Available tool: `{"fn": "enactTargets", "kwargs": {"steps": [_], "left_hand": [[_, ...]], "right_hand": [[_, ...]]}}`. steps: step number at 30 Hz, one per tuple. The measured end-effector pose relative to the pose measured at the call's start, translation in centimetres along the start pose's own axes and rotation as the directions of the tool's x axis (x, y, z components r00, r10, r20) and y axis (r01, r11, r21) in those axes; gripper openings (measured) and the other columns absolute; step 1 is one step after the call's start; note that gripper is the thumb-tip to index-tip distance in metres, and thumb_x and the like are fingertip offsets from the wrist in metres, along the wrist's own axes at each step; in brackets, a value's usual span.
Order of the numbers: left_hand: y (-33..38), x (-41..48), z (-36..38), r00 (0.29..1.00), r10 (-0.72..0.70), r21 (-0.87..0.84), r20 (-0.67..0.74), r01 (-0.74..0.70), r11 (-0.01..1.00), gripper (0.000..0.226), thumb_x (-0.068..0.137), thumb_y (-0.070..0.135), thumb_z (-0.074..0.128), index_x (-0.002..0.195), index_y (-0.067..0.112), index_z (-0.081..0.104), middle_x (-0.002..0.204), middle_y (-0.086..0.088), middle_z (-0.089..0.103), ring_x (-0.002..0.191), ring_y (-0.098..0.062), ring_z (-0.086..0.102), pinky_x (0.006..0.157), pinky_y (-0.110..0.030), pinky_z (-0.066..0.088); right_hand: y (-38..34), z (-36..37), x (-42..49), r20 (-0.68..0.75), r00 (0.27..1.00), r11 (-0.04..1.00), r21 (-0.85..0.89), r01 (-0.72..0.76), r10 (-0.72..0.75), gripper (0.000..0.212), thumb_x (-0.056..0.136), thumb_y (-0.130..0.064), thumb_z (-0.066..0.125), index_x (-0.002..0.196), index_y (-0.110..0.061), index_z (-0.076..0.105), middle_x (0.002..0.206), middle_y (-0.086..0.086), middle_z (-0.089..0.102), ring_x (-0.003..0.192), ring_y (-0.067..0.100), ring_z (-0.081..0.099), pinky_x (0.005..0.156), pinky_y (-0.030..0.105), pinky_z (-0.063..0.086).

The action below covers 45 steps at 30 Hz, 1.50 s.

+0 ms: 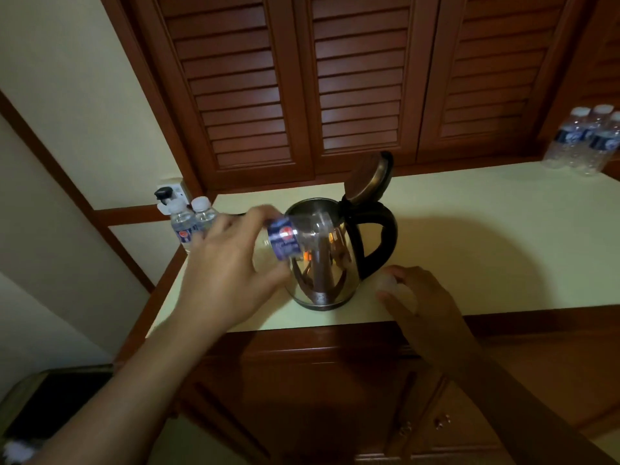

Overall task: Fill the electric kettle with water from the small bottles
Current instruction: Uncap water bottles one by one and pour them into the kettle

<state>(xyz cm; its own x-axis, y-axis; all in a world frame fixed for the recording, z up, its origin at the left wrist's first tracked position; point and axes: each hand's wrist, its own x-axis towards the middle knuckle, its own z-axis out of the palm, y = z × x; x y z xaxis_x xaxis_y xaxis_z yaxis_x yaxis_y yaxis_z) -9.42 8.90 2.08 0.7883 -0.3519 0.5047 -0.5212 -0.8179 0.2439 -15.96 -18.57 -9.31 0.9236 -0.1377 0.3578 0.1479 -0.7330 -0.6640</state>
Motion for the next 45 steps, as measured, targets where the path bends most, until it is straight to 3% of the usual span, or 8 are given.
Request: {"fn": "enactTargets", "kwargs": {"steps": [12, 23, 30, 34, 37, 40, 42, 45], "left_hand": [[3.0, -5.9, 3.6, 0.976, 0.145, -0.408, 0.163, -0.067, 0.911, 0.057, 0.078, 0.055, 0.074, 0.131, 0.035, 0.067, 0.118, 0.020, 0.068, 0.108, -0.004, 0.064, 0.083, -0.033, 0.056], [8.6, -3.1, 4.9, 0.829, 0.191, -0.811, 0.526, 0.422, 0.406, 0.037, 0.077, 0.040, 0.068, 0.111, 0.032, 0.080, 0.058, -0.011, 0.066, 0.046, -0.026, 0.055, 0.047, -0.028, 0.040], [13.7, 0.7, 10.4, 0.335, 0.578, -0.348, 0.744, 0.933, -0.093, 0.068, 0.076, 0.033, 0.077, 0.123, -0.012, 0.058, 0.082, -0.032, 0.067, 0.047, -0.030, 0.066, 0.034, -0.025, 0.047], [18.4, 3.8, 13.7, 0.191, 0.705, -0.220, 0.683, 0.974, -0.050, 0.066, 0.079, 0.036, 0.075, 0.123, -0.012, 0.060, 0.085, -0.030, 0.067, 0.050, -0.029, 0.068, 0.034, -0.025, 0.048], [23.6, 6.4, 15.9, 0.407, 0.479, -0.540, 0.778, 0.823, 0.178, 0.061, 0.068, 0.041, 0.083, 0.104, -0.007, 0.073, 0.083, -0.034, 0.063, 0.051, -0.027, 0.060, 0.039, -0.024, 0.039], [28.5, 8.7, 18.3, 0.881, 0.374, -0.820, 0.290, 0.027, 0.572, 0.022, 0.083, 0.033, 0.074, 0.099, 0.019, 0.080, 0.074, -0.003, 0.071, 0.059, -0.014, 0.062, 0.053, -0.027, 0.047], [31.3, 9.3, 20.3, 0.878, 0.476, -0.623, -0.038, -0.394, 0.676, 0.030, 0.087, 0.035, 0.073, 0.111, 0.019, 0.076, 0.082, 0.009, 0.069, 0.067, -0.007, 0.061, 0.060, -0.022, 0.049], [34.8, 10.7, 23.7, 0.901, 0.416, -0.516, -0.128, -0.418, 0.748, 0.054, 0.086, 0.045, 0.074, 0.132, 0.018, 0.070, 0.108, 0.006, 0.074, 0.086, -0.012, 0.071, 0.072, -0.027, 0.059]], "right_hand": [[-4.4, -6.7, -0.3, 0.156, 0.973, 0.978, 0.151, 0.147, -0.170, 0.047, 0.079, -0.048, 0.071, 0.122, -0.029, 0.068, 0.113, -0.016, 0.070, 0.107, -0.003, 0.062, 0.091, 0.007, 0.042], [-3.7, -13.0, -1.5, 0.041, 0.959, 0.948, 0.169, 0.270, -0.280, 0.042, 0.079, -0.013, 0.075, 0.120, -0.007, 0.070, 0.102, 0.000, 0.071, 0.083, -0.017, 0.059, 0.070, -0.004, 0.038], [0.8, -18.7, -1.6, 0.077, 0.972, 0.959, 0.195, 0.205, -0.223, 0.036, 0.084, -0.029, 0.071, 0.118, -0.017, 0.072, 0.103, -0.008, 0.070, 0.098, 0.006, 0.066, 0.080, 0.012, 0.047], [4.5, -21.1, -0.5, -0.023, 0.946, 0.944, -0.083, 0.320, -0.323, 0.032, 0.098, -0.035, 0.055, 0.083, -0.010, 0.068, 0.078, 0.001, 0.064, 0.070, 0.002, 0.058, 0.060, 0.013, 0.040], [8.7, -23.5, 1.0, -0.105, 0.966, 0.968, -0.113, 0.225, -0.237, 0.055, 0.105, -0.039, 0.038, 0.063, -0.007, 0.055, 0.056, 0.003, 0.050, 0.053, 0.014, 0.050, 0.056, 0.030, 0.040], [11.8, -27.2, 3.0, -0.094, 0.988, 0.990, -0.066, -0.126, 0.120, 0.066, 0.103, -0.046, 0.041, 0.054, -0.004, 0.052, 0.046, 0.009, 0.050, 0.046, 0.016, 0.052, 0.054, 0.028, 0.037], [13.7, -29.6, 3.9, -0.024, 0.931, 0.929, -0.061, -0.364, 0.363, 0.060, 0.102, -0.047, 0.044, 0.061, -0.006, 0.059, 0.055, 0.009, 0.057, 0.055, 0.019, 0.055, 0.054, 0.026, 0.036], [16.4, -33.4, 5.1, -0.012, 0.916, 0.902, -0.167, -0.398, 0.402, 0.057, 0.099, -0.057, 0.041, 0.068, -0.016, 0.066, 0.061, 0.006, 0.062, 0.060, 0.018, 0.059, 0.057, 0.028, 0.036]]}}
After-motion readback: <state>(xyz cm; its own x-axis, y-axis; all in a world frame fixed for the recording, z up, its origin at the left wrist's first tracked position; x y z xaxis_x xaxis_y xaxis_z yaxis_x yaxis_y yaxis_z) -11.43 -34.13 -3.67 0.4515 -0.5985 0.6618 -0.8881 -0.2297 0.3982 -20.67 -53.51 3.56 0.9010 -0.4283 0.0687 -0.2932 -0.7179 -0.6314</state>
